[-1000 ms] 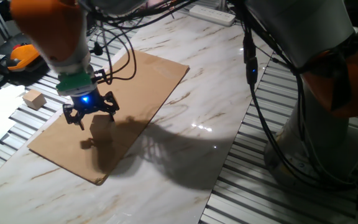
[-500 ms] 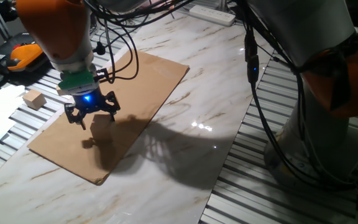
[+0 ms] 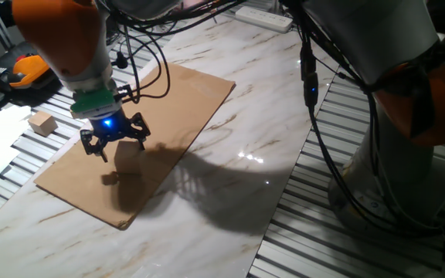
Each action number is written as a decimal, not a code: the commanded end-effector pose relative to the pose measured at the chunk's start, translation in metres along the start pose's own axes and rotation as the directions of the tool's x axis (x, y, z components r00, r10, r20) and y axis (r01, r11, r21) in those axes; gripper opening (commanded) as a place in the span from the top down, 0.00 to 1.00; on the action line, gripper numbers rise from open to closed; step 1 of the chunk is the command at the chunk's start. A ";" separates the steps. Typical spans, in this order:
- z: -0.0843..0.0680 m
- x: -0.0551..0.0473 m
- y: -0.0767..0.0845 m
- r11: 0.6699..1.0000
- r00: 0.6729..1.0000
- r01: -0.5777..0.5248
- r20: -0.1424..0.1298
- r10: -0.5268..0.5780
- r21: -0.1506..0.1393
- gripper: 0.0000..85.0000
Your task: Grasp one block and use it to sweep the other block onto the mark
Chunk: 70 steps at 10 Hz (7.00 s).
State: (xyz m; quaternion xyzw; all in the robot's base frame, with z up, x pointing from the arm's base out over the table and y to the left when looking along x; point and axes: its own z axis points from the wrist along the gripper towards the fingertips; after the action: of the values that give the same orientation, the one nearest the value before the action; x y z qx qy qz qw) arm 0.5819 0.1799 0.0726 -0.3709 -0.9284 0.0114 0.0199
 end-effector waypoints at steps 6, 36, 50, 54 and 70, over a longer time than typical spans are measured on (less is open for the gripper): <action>0.009 -0.001 0.000 1.000 1.000 0.005 0.015 -0.004 -0.003 0.20; 0.007 -0.057 -0.030 0.975 0.975 0.221 0.016 -0.221 -0.030 1.00; 0.010 -0.080 -0.047 0.963 0.963 0.270 0.024 -0.269 -0.017 1.00; 0.011 -0.095 -0.061 0.953 0.953 0.302 0.024 -0.302 -0.022 1.00; 0.013 -0.146 -0.108 0.918 0.918 0.396 0.036 -0.395 -0.019 1.00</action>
State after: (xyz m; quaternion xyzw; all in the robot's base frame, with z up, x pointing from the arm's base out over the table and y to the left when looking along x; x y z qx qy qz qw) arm 0.6129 0.0002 0.0598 -0.1751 -0.9846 0.0008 0.0022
